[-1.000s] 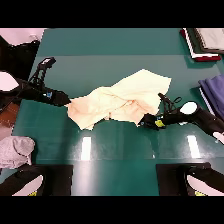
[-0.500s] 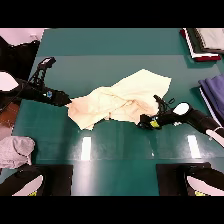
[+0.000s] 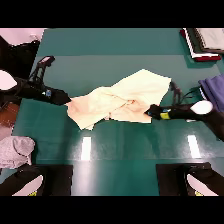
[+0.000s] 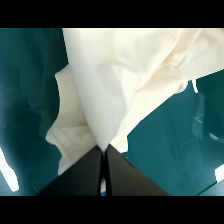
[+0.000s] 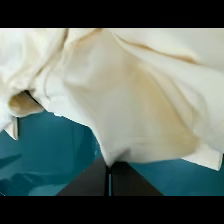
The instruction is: Fold the shirts.
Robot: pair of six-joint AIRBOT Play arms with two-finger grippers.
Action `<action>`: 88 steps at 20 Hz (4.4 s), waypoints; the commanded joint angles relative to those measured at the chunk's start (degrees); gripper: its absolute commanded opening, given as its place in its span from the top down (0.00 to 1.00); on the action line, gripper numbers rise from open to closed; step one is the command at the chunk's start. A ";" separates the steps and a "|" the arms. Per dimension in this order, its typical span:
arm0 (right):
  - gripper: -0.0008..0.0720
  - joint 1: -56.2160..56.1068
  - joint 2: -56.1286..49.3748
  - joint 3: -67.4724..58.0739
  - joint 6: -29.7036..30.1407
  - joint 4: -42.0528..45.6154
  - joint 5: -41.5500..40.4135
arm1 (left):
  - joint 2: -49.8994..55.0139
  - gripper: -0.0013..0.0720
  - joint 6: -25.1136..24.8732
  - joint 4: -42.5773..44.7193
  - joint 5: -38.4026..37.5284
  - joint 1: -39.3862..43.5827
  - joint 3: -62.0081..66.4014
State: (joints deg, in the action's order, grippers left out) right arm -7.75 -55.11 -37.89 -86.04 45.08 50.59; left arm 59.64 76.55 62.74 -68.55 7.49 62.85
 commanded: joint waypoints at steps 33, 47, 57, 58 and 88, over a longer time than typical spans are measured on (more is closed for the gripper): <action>0.97 24.17 -17.99 -52.68 -1.44 21.68 37.51 | 17.38 0.95 4.02 13.27 -12.13 -0.02 29.29; 0.39 20.13 -33.73 -68.11 -0.28 23.41 31.89 | 26.01 0.24 7.61 20.31 -6.19 -0.02 35.95; 0.39 20.46 -19.67 -52.94 2.82 17.88 33.51 | 12.00 0.24 12.17 -3.17 10.23 -0.02 -5.79; 0.39 20.46 -18.51 -50.80 2.91 17.18 32.68 | 9.99 0.24 12.22 -6.51 13.81 -0.02 -10.91; 0.39 20.83 -14.10 -43.10 3.37 15.08 32.59 | 13.94 0.95 4.02 -28.46 31.65 6.23 -25.27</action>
State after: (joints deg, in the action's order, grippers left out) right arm 12.80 -69.25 -81.03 -83.00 59.77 80.71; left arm 73.76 80.90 34.81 -37.85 12.64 37.17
